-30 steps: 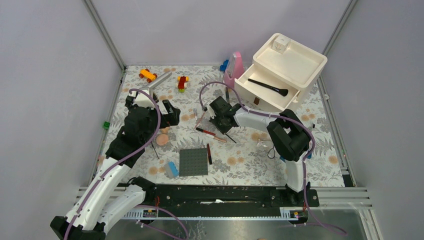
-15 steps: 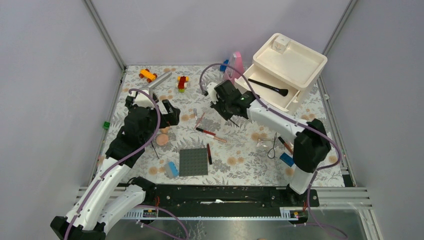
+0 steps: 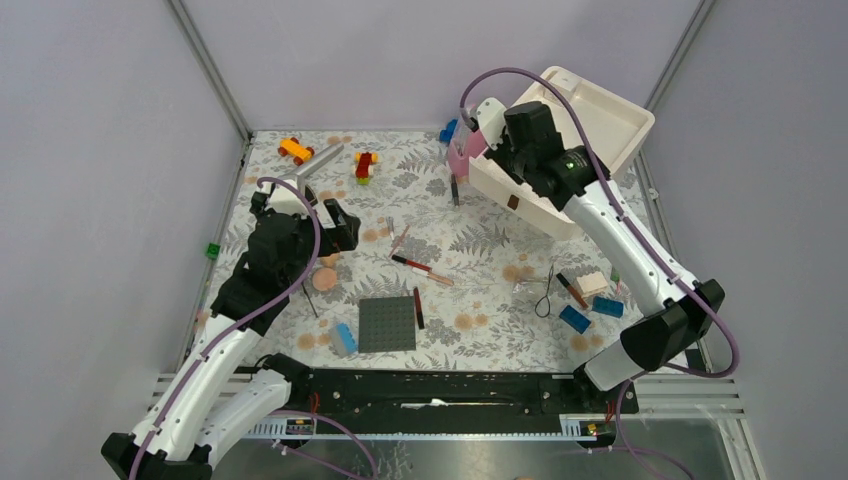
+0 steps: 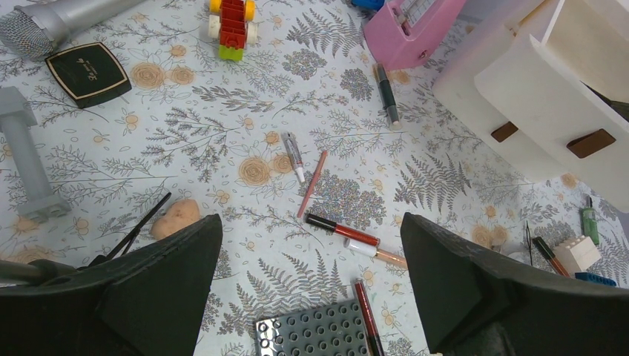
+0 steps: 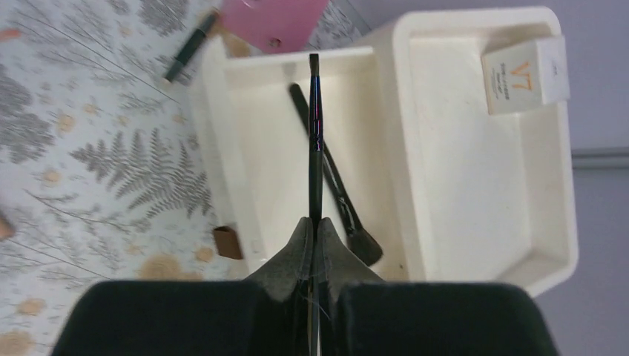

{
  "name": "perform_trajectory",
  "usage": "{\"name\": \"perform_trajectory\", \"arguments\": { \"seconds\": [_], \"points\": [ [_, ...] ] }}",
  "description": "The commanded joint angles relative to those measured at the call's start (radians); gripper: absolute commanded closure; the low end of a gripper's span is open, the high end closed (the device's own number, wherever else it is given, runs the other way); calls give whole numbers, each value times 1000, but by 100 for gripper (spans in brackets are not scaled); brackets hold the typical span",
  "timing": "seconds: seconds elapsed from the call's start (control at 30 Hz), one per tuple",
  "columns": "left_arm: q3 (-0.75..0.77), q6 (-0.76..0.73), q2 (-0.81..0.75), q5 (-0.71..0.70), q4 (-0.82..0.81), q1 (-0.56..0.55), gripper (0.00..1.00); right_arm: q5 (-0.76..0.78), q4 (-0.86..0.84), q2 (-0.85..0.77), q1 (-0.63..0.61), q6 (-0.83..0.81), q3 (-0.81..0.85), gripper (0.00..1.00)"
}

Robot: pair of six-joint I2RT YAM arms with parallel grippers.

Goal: Organize the makeup
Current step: Place the makeup brush in the drawer.

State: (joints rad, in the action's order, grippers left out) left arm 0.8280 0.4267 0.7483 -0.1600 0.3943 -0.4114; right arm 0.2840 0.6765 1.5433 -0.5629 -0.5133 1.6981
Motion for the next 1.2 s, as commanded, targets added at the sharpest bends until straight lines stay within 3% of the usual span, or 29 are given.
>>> {"name": "perform_trajectory", "arguments": {
  "seconds": [0.0, 0.2, 0.33, 0.57, 0.7, 1.07, 1.17],
  "points": [
    [0, 7, -4, 22, -51, 6, 1, 64, 35, 13, 57, -139, 9, 100],
    [0, 6, -3, 20, -51, 8, 1, 55, -2, 60, 103, -187, 1, 97],
    [0, 6, -1, 21, -53, 10, 1, 100, -25, 82, 112, -188, 1, 62],
    [0, 6, 5, 37, -55, 14, 1, 143, -91, 64, 112, -149, -2, 48],
    [1, 7, 9, 49, -56, 16, 1, 76, -129, 20, 111, -43, -1, 37],
    [3, 7, 25, 70, -58, 22, 1, -223, -110, -17, 101, 369, 27, 31],
    [5, 7, 30, 75, -58, 23, 1, -193, -113, 0, 3, 402, 17, 30]
  ]
}}
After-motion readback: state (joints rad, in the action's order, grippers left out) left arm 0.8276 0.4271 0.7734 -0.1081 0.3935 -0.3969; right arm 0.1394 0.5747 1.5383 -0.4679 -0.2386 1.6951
